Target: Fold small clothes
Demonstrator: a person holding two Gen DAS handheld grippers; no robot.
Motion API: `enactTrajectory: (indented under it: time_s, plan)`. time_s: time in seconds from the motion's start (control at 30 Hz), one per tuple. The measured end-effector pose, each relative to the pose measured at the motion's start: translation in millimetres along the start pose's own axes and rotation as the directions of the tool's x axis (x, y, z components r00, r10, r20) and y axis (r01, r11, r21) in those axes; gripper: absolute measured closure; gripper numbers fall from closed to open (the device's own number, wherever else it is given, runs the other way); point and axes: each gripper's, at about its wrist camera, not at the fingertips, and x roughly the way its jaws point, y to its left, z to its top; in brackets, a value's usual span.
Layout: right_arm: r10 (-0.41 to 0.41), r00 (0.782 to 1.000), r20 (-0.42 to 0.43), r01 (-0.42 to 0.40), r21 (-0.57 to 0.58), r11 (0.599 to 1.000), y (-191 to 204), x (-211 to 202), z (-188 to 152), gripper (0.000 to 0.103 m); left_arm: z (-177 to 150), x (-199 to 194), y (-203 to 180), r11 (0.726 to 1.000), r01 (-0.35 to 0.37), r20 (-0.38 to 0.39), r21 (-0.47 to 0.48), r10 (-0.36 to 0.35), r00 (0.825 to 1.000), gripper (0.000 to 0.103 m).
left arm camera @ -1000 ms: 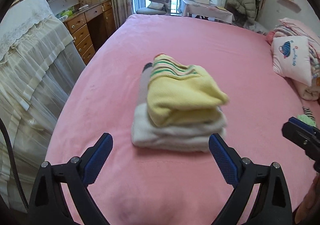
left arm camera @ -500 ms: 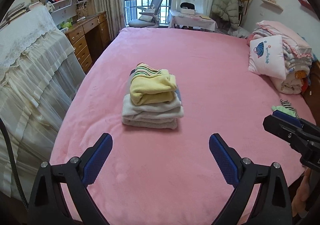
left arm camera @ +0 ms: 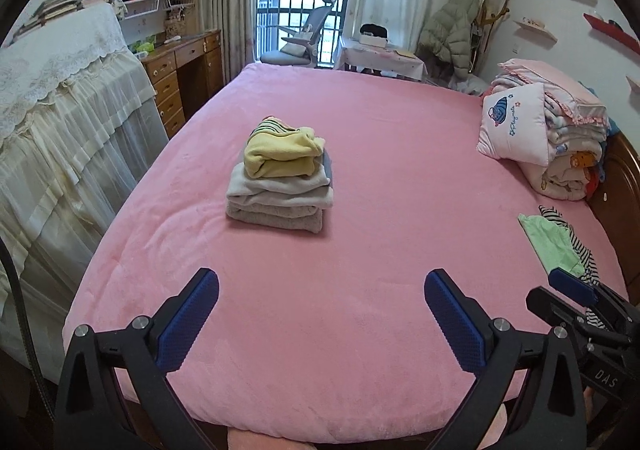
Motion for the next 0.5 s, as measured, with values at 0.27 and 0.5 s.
enactTrajectory:
  time_s: [0.27,0.5]
  plan:
    - [-0.066,0.997,0.029,0.065,0.046,0.997,-15,-20,-41,0.040,-46,-10,-50,0.997,-0.029,0.026,0.067,0.028,0.999,0.001]
    - [-0.087,0.996,0.036,0.085,0.077,0.993,-19,-25,-61,0.040,-69,-8,-75,0.994,-0.078,-0.006,0.078,0.079,0.997,0.001]
